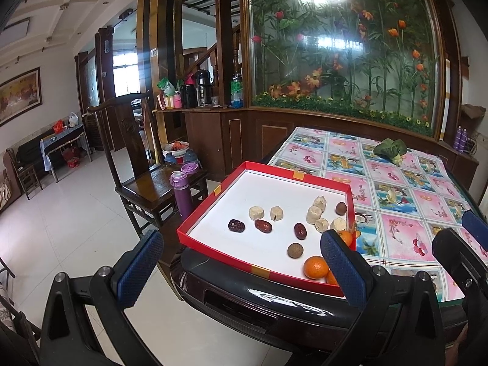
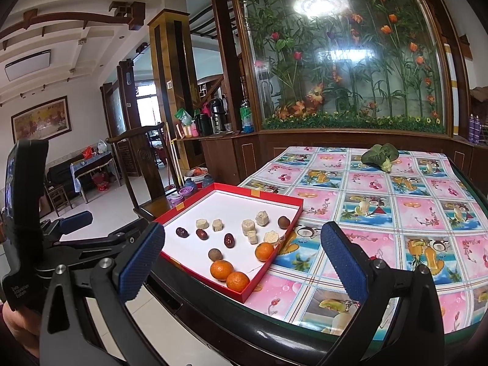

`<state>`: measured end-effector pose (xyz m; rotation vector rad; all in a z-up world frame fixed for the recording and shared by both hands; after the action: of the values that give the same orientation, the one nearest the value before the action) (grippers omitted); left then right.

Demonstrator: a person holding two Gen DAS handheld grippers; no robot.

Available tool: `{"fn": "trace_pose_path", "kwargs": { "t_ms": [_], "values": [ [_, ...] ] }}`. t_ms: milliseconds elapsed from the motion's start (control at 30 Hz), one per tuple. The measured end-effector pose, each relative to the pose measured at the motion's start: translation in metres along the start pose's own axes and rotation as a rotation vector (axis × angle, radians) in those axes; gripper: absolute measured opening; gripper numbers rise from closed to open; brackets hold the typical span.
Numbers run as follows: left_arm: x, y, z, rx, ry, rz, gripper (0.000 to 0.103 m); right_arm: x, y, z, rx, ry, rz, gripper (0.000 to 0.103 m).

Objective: Organize fruits

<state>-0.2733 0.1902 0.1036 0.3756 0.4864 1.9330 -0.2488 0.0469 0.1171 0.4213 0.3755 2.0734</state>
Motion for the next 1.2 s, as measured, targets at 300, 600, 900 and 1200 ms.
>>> {"fn": "trace_pose_path", "kwargs": {
  "t_ms": [300, 600, 900, 1200],
  "values": [
    [0.0012, 0.0001, 0.0003, 0.002, 0.003, -0.001, 0.103, -0.0007, -0.0003, 0.0004, 0.001, -0.003, 0.003, 0.102],
    [0.0014, 0.0003, 0.0006, 0.002, 0.003, -0.001, 0.103, 0.0005, -0.0005, -0.0014, 0.003, -0.002, 0.003, 0.102],
    [0.0008, 0.0003, -0.0003, 0.006, 0.005, -0.005, 0.103, 0.0049, -0.0027, -0.0053, 0.011, -0.001, 0.002, 0.102],
    [0.0026, -0.0044, -0.0040, 0.023, 0.021, -0.003, 0.103, 0.0053, -0.0036, -0.0046, 0.010, -0.002, 0.002, 0.102]
  ]
}}
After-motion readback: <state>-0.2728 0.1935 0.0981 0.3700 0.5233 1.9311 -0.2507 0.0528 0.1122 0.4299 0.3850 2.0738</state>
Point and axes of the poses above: each gripper's, at about its wrist camera, not at the fingertips, and y roughly against the way its jaws point, x to its left, z to its top, the point moved 3 cm from there along -y, roughly the way its jaws point, and after that the axes turned 1 degree about x, right-handed, at the moved point
